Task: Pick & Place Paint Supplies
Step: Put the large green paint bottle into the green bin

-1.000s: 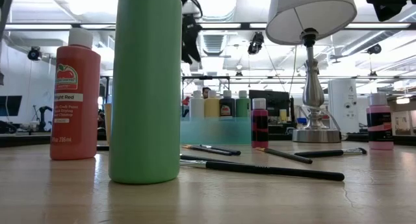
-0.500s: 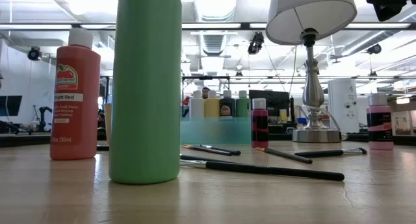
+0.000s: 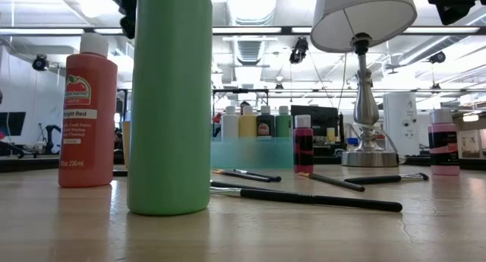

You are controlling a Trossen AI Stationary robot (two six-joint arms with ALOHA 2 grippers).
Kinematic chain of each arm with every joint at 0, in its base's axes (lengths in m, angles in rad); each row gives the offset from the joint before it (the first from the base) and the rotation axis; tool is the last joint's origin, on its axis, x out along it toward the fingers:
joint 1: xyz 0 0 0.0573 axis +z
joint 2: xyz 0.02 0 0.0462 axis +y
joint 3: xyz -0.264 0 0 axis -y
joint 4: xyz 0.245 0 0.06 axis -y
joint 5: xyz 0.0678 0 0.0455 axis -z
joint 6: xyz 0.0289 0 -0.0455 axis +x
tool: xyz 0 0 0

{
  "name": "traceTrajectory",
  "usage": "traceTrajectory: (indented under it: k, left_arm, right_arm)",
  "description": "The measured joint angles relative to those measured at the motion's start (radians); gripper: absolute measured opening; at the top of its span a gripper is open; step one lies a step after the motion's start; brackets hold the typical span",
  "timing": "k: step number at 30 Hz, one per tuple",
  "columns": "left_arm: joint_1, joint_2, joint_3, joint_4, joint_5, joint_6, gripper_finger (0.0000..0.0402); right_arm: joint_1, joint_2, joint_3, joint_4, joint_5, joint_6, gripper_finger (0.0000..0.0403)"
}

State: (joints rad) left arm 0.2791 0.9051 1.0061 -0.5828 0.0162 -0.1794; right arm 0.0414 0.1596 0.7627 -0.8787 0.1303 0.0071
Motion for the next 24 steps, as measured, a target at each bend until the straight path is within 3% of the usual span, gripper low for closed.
traceTrajectory:
  k: [11, 24]
  left_arm:
    - [-0.175, -0.03, 0.011, 0.006, -0.005, 0.027, 0.0216]
    - [-0.348, 0.14, 0.007, 0.109, -0.015, 0.147, 0.0216]
  right_arm:
    - [0.0, 0.0, 0.0, 0.0, 0.0, 0.0, 0.0008]
    - [0.0, 0.0, 0.0, 0.0, 0.0, 0.0, 0.0008]
